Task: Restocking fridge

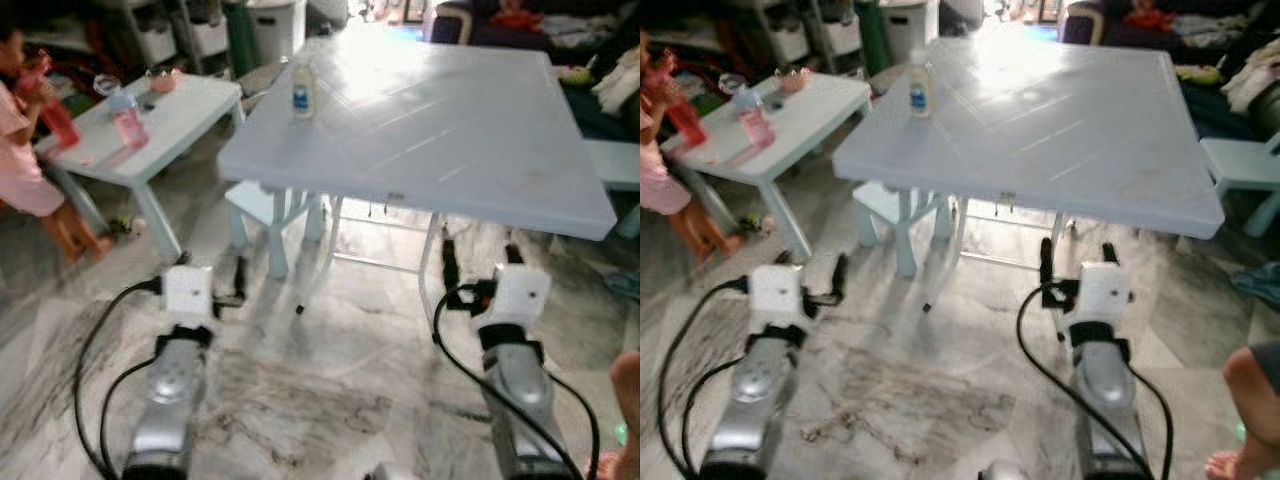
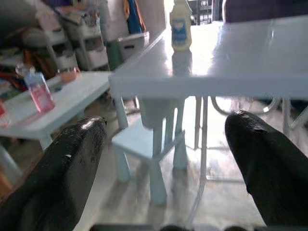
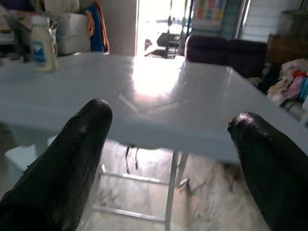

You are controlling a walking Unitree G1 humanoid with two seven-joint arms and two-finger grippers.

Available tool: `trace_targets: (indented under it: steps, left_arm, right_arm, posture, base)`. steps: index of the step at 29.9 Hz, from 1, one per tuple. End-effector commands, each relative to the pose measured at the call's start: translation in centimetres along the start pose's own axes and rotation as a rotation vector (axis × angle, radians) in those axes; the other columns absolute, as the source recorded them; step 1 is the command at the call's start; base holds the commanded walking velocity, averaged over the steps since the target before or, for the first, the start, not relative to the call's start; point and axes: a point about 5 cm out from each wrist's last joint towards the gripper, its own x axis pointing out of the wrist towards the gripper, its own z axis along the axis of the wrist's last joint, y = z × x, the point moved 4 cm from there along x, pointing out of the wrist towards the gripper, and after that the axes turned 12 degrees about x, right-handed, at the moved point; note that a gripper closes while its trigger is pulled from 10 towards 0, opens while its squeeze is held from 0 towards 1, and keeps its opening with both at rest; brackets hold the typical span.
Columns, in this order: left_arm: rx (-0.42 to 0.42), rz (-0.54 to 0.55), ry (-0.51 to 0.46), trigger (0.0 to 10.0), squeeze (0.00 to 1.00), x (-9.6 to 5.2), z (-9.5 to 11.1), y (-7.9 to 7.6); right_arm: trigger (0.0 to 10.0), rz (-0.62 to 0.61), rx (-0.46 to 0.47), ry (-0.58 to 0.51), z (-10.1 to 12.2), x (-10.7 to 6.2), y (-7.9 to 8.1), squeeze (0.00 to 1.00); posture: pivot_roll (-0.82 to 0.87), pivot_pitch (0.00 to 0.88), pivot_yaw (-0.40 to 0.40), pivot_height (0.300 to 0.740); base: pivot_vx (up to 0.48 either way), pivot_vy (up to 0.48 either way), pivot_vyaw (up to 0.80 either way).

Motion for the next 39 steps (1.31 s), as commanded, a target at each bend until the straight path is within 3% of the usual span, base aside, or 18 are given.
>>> trace_targets:
  steps: [1,10,16,17,29,39]
  left_arm:
    - [0.008,0.016,0.035,10.0,0.0,-0.6,-0.9,0.6]
    - [-0.004,0.015,0.049,10.0,0.0,-0.5,-1.0,0.7]
    - [0.0,0.017,0.053,10.0,0.0,-0.2,-1.0,0.9]
    - [0.0,0.028,0.053,10.0,0.0,0.0,-0.9,1.0]
    - [0.028,0.05,0.04,10.0,0.0,0.1,-0.6,1.1]
    - [0.031,0.058,0.044,10.0,0.0,0.0,-0.8,1.3]
  right_arm:
    - [10.0,0.013,0.011,0.012,-0.2,-0.1,0.7,0.0]
    - [10.0,0.027,-0.01,0.025,0.0,-0.8,1.2,0.0]
    - [10.0,0.091,-0.017,0.011,0.5,-1.0,2.5,0.0]
    - [10.0,0.108,-0.053,0.023,0.4,-1.1,2.8,0.0]
    - [10.0,0.164,-0.062,0.024,0.5,-1.1,3.7,0.0]
    - [10.0,0.152,-0.053,0.028,0.5,-1.2,3.4,0.0]
  posture:
    - [0.02,0.064,0.031,0.74]
    - [0.0,0.064,0.048,0.74]
    - [0.0,0.064,0.051,0.74]
    - [0.0,0.064,0.051,0.74]
    - [0.0,0.064,0.045,0.74]
    - [-0.01,0.059,0.044,0.74]
  base:
    - [0.398,0.0,-0.8]
    - [0.373,0.0,-0.17]
    - [0.474,0.0,0.0]
    - [0.439,0.0,0.0]
    - [0.098,0.068,0.73]
    - [0.394,0.0,0.8]
